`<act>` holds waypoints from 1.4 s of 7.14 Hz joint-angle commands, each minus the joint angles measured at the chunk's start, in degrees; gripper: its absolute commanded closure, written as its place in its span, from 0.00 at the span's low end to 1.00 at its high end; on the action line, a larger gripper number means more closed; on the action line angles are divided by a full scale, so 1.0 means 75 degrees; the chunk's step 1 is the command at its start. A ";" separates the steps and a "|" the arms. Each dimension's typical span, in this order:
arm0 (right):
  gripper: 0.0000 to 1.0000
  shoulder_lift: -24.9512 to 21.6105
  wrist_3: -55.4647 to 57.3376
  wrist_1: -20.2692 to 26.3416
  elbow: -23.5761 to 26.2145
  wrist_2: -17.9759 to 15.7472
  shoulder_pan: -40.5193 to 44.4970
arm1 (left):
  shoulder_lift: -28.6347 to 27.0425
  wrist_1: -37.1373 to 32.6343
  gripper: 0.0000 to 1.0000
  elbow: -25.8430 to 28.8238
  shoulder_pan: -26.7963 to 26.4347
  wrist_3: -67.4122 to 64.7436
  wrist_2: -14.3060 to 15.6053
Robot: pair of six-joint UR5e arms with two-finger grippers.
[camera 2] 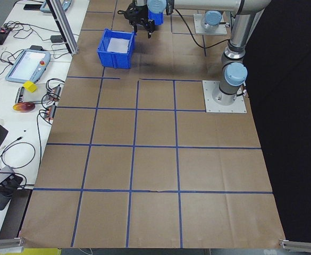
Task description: Place battery box in front
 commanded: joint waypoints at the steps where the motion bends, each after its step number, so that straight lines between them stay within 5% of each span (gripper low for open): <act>1: 0.92 -0.0089 0.1175 -0.0025 0.0333 -0.0151 0.1175 | 0.0943 -0.1060 0.01 -0.0069 0.0646 0.3945 0.0199; 5: 0.91 -0.0054 0.2888 -0.0200 0.0369 -0.0293 0.3086 | 0.1777 -0.1181 0.01 -0.0267 0.1584 1.0163 -0.0384; 8: 0.91 0.0260 0.4329 -0.0949 0.0358 -0.0281 0.4600 | 0.2153 -0.1135 0.01 -0.0654 0.2007 1.0958 -0.0410; 10: 0.91 0.1009 0.4884 -0.1861 0.0358 -0.0304 0.5431 | 0.2236 -0.1088 0.01 -0.0737 0.2031 1.0902 -0.0923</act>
